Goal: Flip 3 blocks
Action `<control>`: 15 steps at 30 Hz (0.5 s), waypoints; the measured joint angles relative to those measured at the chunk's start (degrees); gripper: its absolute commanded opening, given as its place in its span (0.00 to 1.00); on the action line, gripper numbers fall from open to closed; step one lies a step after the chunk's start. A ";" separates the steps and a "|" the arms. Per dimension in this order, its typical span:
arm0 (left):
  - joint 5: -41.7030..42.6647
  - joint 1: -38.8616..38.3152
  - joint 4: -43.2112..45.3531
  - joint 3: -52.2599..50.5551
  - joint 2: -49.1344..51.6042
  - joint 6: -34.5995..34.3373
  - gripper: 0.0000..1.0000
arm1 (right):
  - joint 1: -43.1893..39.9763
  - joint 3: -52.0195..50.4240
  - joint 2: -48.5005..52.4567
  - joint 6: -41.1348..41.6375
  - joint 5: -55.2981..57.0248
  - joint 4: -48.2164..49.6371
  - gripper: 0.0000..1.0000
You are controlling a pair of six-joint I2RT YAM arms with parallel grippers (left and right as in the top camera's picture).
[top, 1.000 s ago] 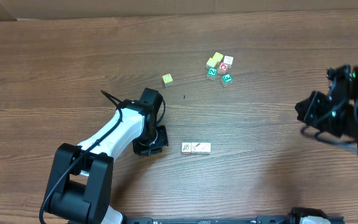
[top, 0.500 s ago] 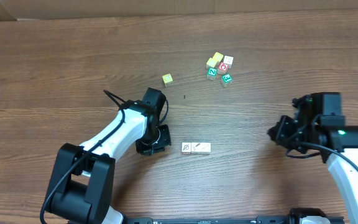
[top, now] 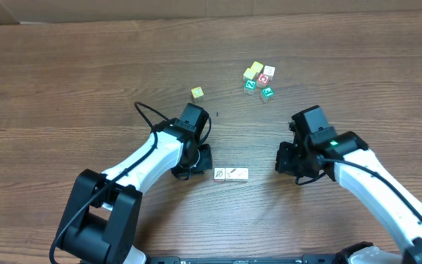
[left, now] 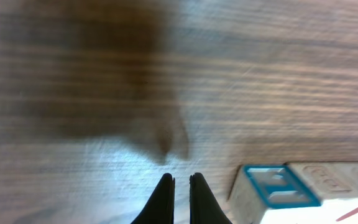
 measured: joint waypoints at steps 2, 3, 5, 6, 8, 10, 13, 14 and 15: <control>-0.52 -0.37 1.53 -0.02 0.00 0.20 0.05 | 0.59 0.00 2.34 2.34 0.13 0.39 0.04; -0.83 -0.63 2.19 -0.02 0.00 0.24 0.04 | 0.83 0.00 3.48 3.21 0.22 0.96 0.04; -0.90 -0.72 2.56 -0.02 0.00 0.26 0.04 | 1.22 0.00 5.51 4.15 0.33 1.60 0.04; -1.01 -0.72 2.51 -0.02 0.00 0.26 0.04 | 1.44 0.00 6.38 4.61 0.33 1.66 0.04; -1.09 -0.70 2.54 -0.02 0.00 0.24 0.04 | 1.99 0.00 7.80 5.14 0.50 1.60 0.04; -1.25 -0.76 2.29 -0.02 0.00 0.22 0.04 | 2.45 0.00 8.52 5.44 0.50 1.62 0.04; -1.29 -1.46 1.36 -0.02 0.00 0.22 0.04 | 3.13 0.00 8.74 5.81 0.50 3.13 0.04; -1.29 -1.77 0.90 -0.02 0.00 0.22 0.04 | 3.26 0.00 8.74 5.92 0.46 3.69 0.04; -1.29 -2.08 0.50 -0.02 0.00 0.22 0.04 | 3.48 0.00 8.74 5.99 0.55 4.28 0.04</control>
